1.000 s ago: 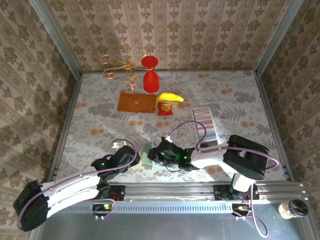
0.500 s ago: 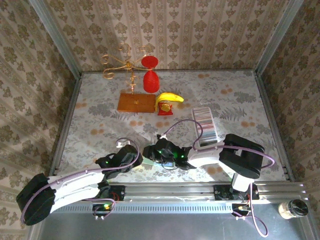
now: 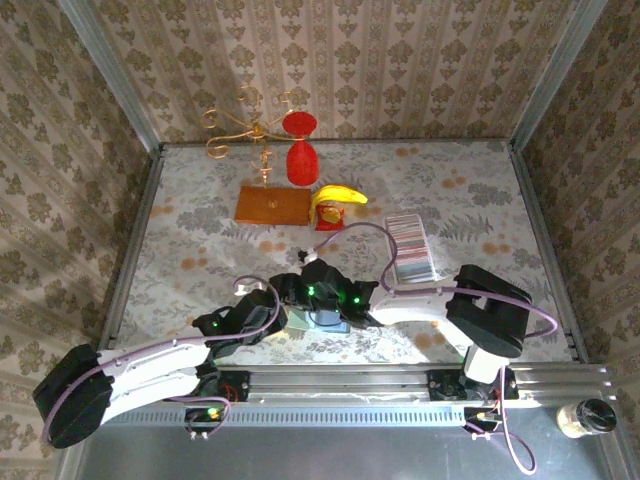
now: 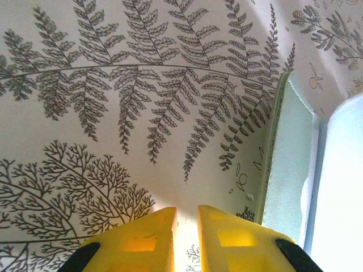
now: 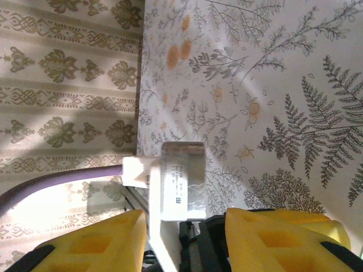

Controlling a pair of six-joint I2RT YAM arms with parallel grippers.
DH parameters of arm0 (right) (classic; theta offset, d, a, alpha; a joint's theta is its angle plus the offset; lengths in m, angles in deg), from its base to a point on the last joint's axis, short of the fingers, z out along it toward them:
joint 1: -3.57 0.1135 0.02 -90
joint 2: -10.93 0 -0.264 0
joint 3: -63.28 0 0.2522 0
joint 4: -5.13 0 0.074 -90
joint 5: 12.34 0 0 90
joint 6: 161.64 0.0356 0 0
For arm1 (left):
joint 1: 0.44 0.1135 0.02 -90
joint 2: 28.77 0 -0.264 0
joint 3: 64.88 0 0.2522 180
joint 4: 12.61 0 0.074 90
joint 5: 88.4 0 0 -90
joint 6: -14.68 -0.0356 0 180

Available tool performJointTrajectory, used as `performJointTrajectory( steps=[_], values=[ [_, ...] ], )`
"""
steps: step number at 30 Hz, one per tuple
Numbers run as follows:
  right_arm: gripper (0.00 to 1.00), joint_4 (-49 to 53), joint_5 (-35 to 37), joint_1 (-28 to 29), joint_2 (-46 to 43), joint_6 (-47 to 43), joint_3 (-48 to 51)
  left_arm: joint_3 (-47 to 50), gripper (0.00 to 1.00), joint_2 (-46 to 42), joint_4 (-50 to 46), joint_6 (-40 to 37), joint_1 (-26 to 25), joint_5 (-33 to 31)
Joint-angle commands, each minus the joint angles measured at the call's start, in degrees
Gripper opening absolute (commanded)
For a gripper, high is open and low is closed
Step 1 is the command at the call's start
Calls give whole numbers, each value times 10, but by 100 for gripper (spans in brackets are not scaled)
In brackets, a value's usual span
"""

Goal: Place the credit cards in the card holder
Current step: Flip over the card slot in the card holder.

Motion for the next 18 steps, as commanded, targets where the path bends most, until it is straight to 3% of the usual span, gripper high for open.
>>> performJointTrajectory(
  steps=[1,7,11,14,18],
  values=[
    [43,105,37,-2,-58,-46,-20,1,17,5,7,-2,-6,-2],
    [48,216,107,-8,-176,-86,36,-6,17,24,27,-6,-15,4],
    [50,323,135,-28,-262,-161,52,-15,18,53,58,-7,-32,19],
    [58,420,173,-51,-320,-265,40,-32,15,71,52,-5,-46,17],
    [68,465,198,-65,-399,-493,37,-35,15,45,-7,-1,-48,-16]
  ],
)
